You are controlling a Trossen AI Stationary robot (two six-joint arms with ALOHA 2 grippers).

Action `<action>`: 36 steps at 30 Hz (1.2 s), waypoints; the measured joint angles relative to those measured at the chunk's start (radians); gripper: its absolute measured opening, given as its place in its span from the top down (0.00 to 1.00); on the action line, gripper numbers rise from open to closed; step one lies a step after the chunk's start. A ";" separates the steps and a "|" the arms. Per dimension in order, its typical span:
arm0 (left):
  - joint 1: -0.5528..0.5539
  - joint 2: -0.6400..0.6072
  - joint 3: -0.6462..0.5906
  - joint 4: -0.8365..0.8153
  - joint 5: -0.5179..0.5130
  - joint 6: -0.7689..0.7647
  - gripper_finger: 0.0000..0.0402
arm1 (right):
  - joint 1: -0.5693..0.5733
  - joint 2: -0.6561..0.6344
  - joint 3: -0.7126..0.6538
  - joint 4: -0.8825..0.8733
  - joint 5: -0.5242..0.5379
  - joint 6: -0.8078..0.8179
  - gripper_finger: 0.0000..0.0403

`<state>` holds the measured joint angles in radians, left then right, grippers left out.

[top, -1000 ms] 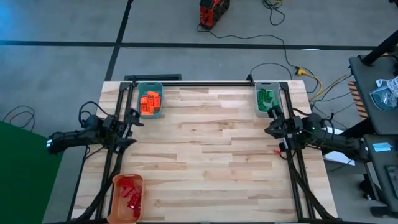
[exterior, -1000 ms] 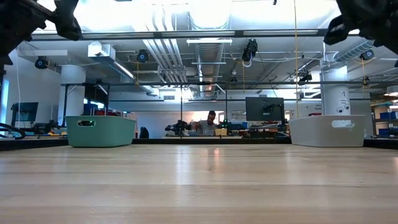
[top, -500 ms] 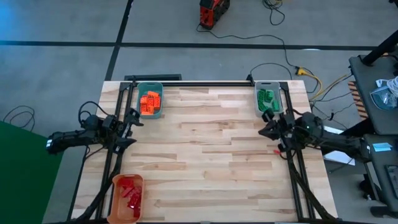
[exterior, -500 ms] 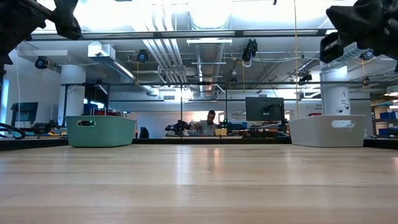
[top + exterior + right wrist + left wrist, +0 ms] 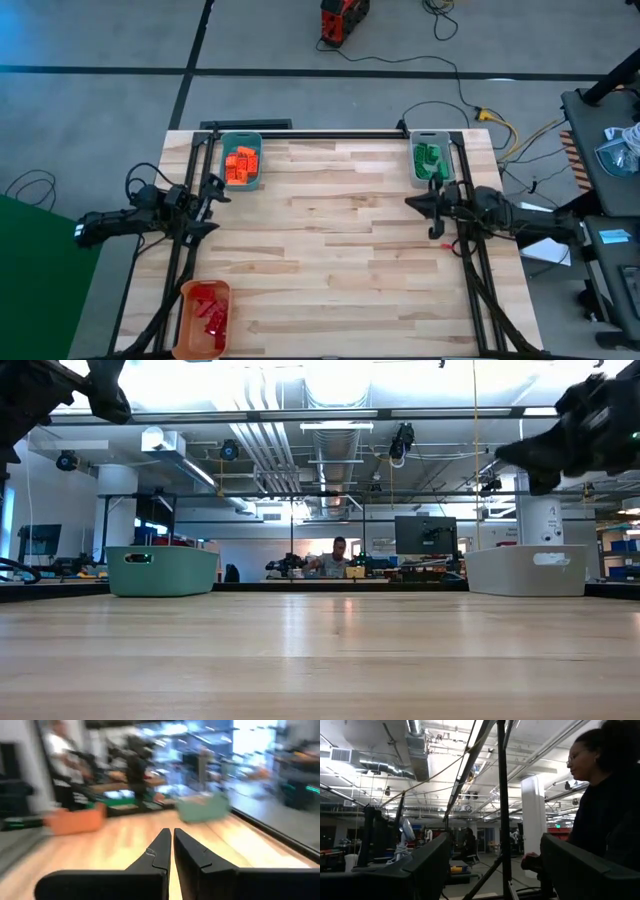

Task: Sort blocks
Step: Return to Home Position

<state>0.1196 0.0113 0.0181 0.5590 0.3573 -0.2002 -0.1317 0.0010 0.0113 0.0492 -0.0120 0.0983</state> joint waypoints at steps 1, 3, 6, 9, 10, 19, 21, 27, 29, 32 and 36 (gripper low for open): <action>0.000 0.000 0.000 0.000 0.000 0.000 0.30 | 0.004 0.000 0.000 -0.025 0.036 0.012 0.97; 0.000 0.001 0.000 -0.001 -0.001 0.000 0.30 | 0.006 0.000 0.000 -0.028 0.048 -0.008 0.97; 0.000 0.002 0.000 -0.001 -0.001 0.000 0.30 | 0.005 -0.001 0.000 -0.029 0.047 -0.088 0.97; 0.000 0.002 0.000 0.000 -0.002 0.000 0.30 | 0.014 -0.001 0.000 -0.030 0.044 -0.168 0.97; 0.000 0.002 0.000 -0.001 -0.002 0.000 0.30 | 0.022 -0.001 0.000 -0.031 0.040 -0.177 0.97; 0.000 0.003 0.000 -0.001 -0.002 0.000 0.30 | 0.053 0.006 0.000 -0.033 0.039 -0.175 0.97; 0.000 0.003 0.000 -0.001 -0.002 0.000 0.30 | 0.053 0.012 0.000 -0.034 0.038 -0.148 0.97; 0.000 0.003 0.000 -0.001 -0.002 0.000 0.30 | 0.053 0.033 0.000 -0.034 0.038 -0.079 0.97; 0.000 0.003 0.000 0.000 -0.002 0.000 0.30 | 0.053 0.035 0.000 -0.034 0.038 -0.066 0.97; 0.000 0.003 0.000 -0.001 -0.002 0.000 0.30 | 0.053 0.035 0.000 -0.033 0.038 -0.064 0.97; 0.000 0.003 0.000 -0.001 -0.002 0.000 0.30 | 0.053 0.035 0.000 -0.033 0.038 -0.064 0.97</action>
<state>0.1192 0.0143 0.0181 0.5583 0.3550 -0.2001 -0.0788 0.0357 0.0109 0.0158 0.0261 0.0338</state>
